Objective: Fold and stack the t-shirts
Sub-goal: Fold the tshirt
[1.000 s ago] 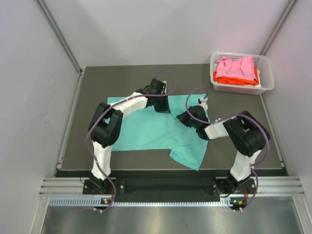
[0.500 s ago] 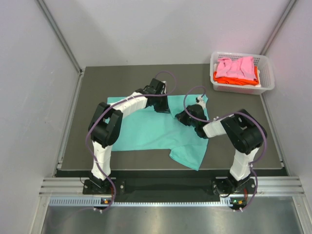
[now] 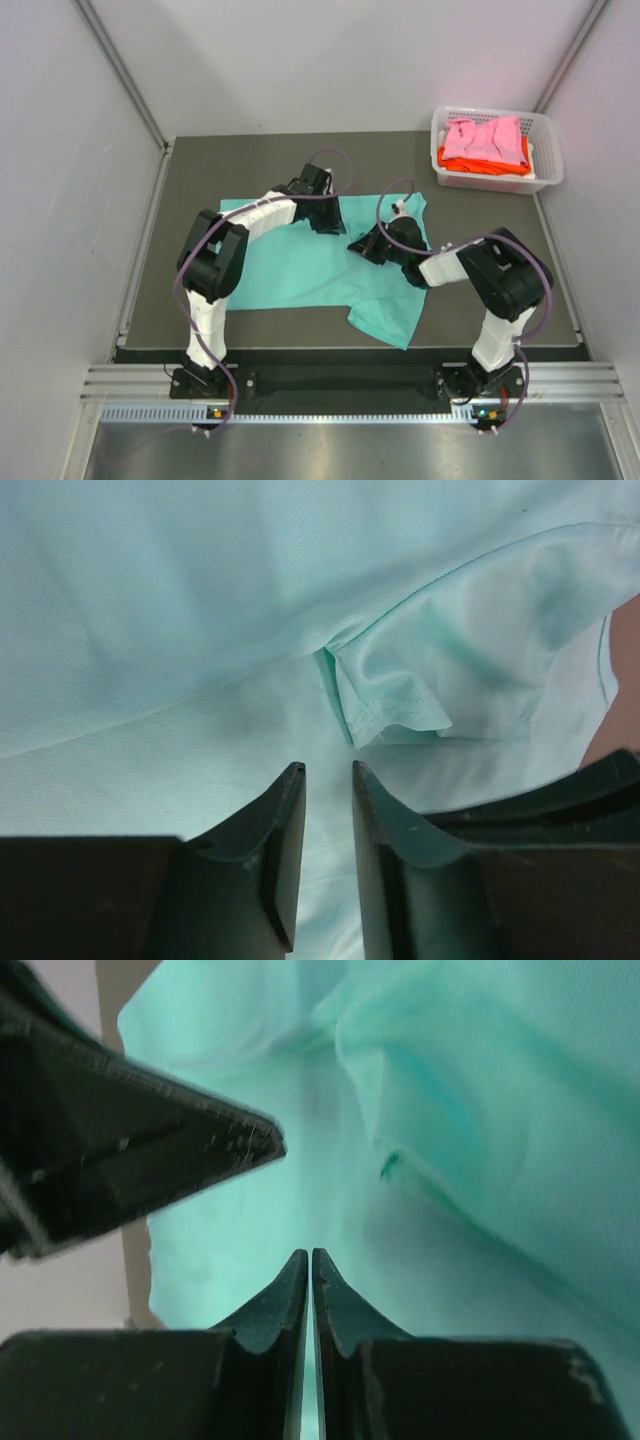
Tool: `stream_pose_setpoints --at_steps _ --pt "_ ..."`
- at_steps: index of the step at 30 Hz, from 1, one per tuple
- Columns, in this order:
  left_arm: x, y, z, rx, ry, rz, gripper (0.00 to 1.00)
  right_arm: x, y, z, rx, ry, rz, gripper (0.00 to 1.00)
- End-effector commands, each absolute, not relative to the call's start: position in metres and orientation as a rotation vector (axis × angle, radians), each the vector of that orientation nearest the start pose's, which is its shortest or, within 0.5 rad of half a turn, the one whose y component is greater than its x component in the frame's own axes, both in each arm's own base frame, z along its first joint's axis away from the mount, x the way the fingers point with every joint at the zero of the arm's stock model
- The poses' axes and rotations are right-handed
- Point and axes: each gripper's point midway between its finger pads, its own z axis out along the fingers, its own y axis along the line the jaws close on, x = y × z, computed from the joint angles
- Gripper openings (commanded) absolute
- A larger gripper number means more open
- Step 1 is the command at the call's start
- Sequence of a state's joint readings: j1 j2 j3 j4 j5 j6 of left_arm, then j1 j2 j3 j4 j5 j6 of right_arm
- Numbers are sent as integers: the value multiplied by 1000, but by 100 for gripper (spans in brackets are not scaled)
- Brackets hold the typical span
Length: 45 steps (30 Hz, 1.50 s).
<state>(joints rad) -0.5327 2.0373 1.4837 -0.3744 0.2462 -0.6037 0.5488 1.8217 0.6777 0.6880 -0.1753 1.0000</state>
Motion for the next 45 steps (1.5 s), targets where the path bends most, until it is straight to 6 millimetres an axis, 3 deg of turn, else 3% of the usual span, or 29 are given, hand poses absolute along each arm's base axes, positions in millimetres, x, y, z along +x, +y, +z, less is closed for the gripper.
stream_pose_setpoints --at_steps 1,2,6,7,8,9,12,13,14,16,17,23,28,34,40,45 --pt "399 -323 92 36 2522 -880 32 326 286 78 321 2164 1226 6" --pt "398 -325 92 38 2526 -902 38 321 277 91 308 2151 1215 9" --pt "394 -336 80 22 2563 -969 39 318 218 85 229 2299 946 29" --pt "395 -339 81 7 2554 -997 37 308 205 79 235 2371 905 32" --pt "394 -341 79 -1 2557 -1010 36 310 195 81 241 2388 882 34" --pt "394 -343 75 -11 2560 -1021 36 315 172 78 270 2401 837 38" --pt "396 -352 71 -36 2559 -1075 39 313 141 65 308 2457 876 45" --pt "400 -355 74 -40 2551 -1083 42 310 139 63 305 2473 931 45" --pt "398 -353 64 -57 2589 -1054 43 314 130 55 336 2492 936 45" --pt "405 -355 65 -65 2599 -1035 44 309 128 49 293 2541 966 45" --pt "402 -349 50 -97 2665 -974 44 312 127 46 279 2555 971 44" --pt "408 -353 45 -144 2675 -970 43 318 132 49 231 2537 1016 41" --pt "408 -347 44 -177 2683 -932 44 325 131 54 252 2510 1003 46" --pt "404 -347 48 -173 2683 -950 43 332 133 45 315 2532 1016 44" --pt "404 -338 27 -204 2773 -815 34 338 134 51 328 2519 1008 41" --pt "403 -332 13 -206 2822 -717 33 340 134 50 337 2534 973 41"
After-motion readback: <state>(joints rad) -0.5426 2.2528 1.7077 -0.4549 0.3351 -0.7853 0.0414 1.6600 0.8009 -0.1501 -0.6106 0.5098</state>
